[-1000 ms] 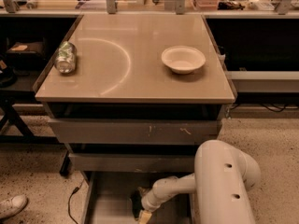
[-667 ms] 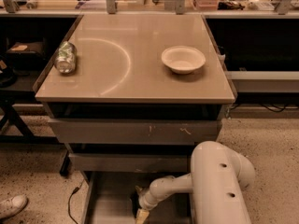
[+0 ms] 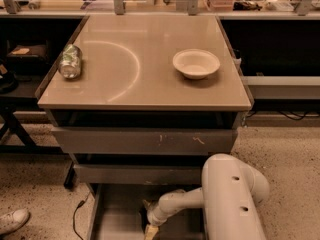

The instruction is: Pick sponge from bottom drawer and place on counter

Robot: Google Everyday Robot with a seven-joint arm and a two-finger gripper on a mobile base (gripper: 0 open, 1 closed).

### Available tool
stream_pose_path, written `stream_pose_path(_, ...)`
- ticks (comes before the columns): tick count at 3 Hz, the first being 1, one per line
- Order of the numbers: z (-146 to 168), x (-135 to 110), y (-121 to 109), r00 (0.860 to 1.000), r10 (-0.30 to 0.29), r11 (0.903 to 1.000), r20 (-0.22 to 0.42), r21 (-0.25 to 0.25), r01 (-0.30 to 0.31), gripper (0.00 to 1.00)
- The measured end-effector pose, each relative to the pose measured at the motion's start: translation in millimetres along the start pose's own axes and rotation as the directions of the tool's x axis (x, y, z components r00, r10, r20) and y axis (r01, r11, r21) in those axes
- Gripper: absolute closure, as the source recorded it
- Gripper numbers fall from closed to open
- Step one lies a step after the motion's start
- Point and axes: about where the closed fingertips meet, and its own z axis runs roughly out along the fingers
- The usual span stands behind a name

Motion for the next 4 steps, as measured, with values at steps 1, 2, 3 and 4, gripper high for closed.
stream_pose_path(1, 3.8, 2.1, 4.3, 1.0, -0.011, 0.9999, 0.003, 0.003, 0.011, 0.0)
stream_pose_path(2, 6.9, 4.0, 9.1, 1.0, -0.028, 0.9996, 0.01, 0.003, 0.028, 0.0)
stream_pose_path(3, 9.4, 6.3, 10.1, 0.999, -0.045, 0.999, 0.018, 0.004, 0.045, 0.0)
stream_pose_path(4, 9.5, 6.4, 10.1, 0.999, -0.045, 0.999, 0.018, 0.004, 0.045, 0.18)
